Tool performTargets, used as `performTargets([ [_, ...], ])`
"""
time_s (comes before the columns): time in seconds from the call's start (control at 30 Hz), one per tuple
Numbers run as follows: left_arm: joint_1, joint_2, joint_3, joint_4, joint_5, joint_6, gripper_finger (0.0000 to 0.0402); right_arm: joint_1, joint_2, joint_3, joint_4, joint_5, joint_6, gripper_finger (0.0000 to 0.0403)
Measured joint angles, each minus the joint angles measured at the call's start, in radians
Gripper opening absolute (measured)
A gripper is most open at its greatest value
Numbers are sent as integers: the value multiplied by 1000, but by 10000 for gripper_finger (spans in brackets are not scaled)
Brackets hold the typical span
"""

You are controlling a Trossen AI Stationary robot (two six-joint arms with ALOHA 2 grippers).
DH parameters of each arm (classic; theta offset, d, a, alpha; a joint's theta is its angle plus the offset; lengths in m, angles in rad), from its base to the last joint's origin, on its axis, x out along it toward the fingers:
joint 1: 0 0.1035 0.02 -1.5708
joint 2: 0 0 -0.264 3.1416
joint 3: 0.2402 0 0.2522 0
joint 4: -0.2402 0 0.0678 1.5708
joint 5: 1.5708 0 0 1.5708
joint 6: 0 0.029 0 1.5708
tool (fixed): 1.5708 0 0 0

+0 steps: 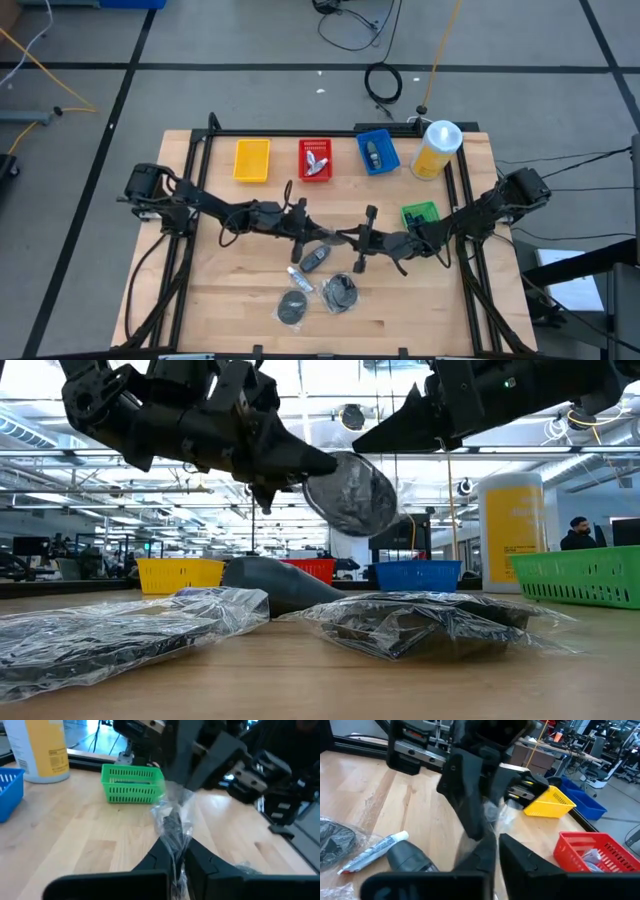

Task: Pick & Place Travel size toiletries
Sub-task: Put the black hairbrush into the yellow bin

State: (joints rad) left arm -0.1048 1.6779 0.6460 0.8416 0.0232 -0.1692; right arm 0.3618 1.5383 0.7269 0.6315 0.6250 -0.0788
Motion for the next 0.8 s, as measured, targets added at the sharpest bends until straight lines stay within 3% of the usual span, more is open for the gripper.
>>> performTargets([
  [0.13, -2, -110, 0, -146, -44, 42, 25, 13, -85, 2, 8, 6, 29, 72],
  [0.23, -17, -249, 8, -364, -157, 102, 20, 29, -137, 1, -61, 3, 86, 117],
  [0.4, -49, -479, 116, -907, -486, 187, 9, 66, -150, -14, -137, 0, 155, 171],
  [0.5, -48, -546, 209, -1215, -714, 226, 22, 78, -129, -45, -113, -2, 192, 186],
  [0.57, -27, -566, 238, -1372, -813, 240, 26, 80, -117, -73, -71, 2, 214, 191],
  [0.63, 26, -570, 243, -1441, -832, 255, 23, 81, -101, -98, -6, -1, 231, 191],
  [0.8, 229, -542, 202, -1527, -740, 339, 8, 82, -80, -149, 105, -1, 250, 184],
])
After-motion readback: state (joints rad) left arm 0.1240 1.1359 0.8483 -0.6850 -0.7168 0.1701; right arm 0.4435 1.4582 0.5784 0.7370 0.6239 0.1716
